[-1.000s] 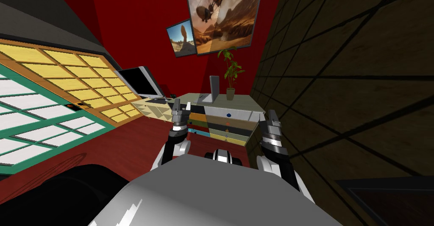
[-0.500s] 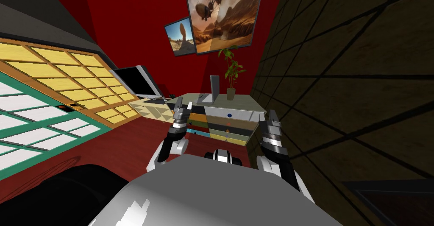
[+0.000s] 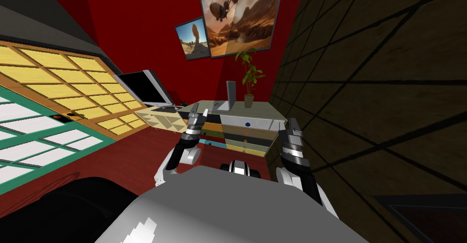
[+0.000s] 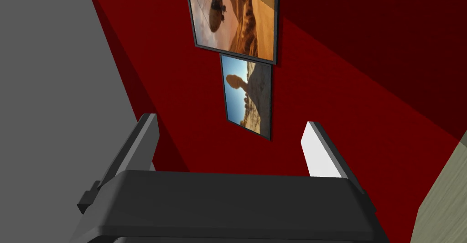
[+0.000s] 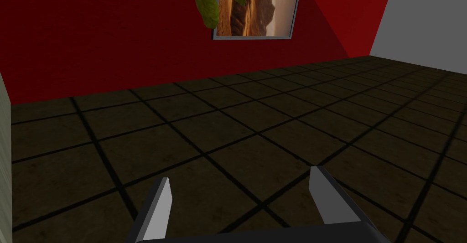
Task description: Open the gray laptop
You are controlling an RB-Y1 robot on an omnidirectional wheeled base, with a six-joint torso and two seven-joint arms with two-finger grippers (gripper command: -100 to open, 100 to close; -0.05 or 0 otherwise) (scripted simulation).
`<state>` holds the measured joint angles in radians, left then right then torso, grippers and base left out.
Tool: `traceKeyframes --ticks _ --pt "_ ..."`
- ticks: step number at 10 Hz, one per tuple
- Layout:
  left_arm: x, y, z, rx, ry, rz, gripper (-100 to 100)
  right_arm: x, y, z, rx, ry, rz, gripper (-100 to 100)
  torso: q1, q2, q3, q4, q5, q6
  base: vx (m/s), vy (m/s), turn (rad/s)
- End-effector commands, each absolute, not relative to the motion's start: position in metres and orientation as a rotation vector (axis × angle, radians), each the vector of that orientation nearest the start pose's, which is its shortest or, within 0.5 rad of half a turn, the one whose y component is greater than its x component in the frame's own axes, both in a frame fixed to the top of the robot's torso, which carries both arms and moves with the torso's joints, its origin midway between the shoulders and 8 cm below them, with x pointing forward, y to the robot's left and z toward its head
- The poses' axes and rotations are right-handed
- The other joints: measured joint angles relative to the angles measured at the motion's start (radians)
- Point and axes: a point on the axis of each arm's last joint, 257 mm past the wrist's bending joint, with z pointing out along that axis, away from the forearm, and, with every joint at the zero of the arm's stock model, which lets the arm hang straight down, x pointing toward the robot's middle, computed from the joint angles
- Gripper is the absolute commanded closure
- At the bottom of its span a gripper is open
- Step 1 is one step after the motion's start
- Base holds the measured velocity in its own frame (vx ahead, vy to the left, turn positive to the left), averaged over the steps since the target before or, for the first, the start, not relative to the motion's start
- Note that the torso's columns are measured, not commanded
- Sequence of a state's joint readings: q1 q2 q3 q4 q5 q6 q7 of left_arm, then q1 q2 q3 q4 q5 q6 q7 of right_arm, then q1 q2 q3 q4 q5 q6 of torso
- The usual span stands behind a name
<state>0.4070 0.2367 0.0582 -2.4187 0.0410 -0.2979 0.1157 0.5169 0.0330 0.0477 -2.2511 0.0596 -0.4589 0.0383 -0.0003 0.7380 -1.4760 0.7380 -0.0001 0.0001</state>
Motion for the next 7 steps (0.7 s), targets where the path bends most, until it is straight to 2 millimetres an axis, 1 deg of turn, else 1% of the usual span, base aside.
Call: traceKeyframes --ticks 1,2,3,4,5,6,7 --pt "0.362 0.261 0.078 -0.561 0.793 -1.421 -100 0.358 -0.264 -0.002 0.702 0.69 1.252 0 0.0 0.0 0.0 0.0 0.0 0.0 0.014 0.032 -0.033" --pt "0.365 0.262 0.075 -0.575 0.803 -1.415 -100 0.358 -0.264 -0.002 0.702 0.69 1.252 0 0.0 0.0 0.0 0.0 0.0 0.0 0.014 0.028 -0.03" --pt "0.369 0.261 0.077 -0.582 0.828 -1.426 -100 0.358 -0.264 -0.002 0.702 0.69 1.252 0 0.0 0.0 0.0 0.0 0.0 0.0 0.018 0.036 -0.043" --pt "0.372 0.263 0.073 -0.598 0.84 -1.418 -100 0.358 -0.264 -0.002 0.702 0.69 1.252 0 0.001 0.0 0.0 0.0 0.0 0.0 0.015 0.033 -0.025" --pt "0.376 0.262 0.075 -0.602 0.864 -1.429 -100 0.358 -0.264 -0.002 0.702 0.69 1.252 0 0.0 0.0 0.0 0.0 0.0 0.0 0.016 0.035 -0.04" --pt "0.38 0.263 0.07 -0.622 0.878 -1.419 -100 0.358 -0.264 -0.002 0.702 0.69 1.252 0 0.0 0.0 0.0 0.0 0.0 0.0 0.012 0.03 -0.028" --pt "0.384 0.262 0.073 -0.626 0.903 -1.429 -100 0.358 -0.264 -0.002 0.702 0.69 1.252 0 0.0 0.0 0.0 0.0 0.0 0.0 0.016 0.033 -0.046"
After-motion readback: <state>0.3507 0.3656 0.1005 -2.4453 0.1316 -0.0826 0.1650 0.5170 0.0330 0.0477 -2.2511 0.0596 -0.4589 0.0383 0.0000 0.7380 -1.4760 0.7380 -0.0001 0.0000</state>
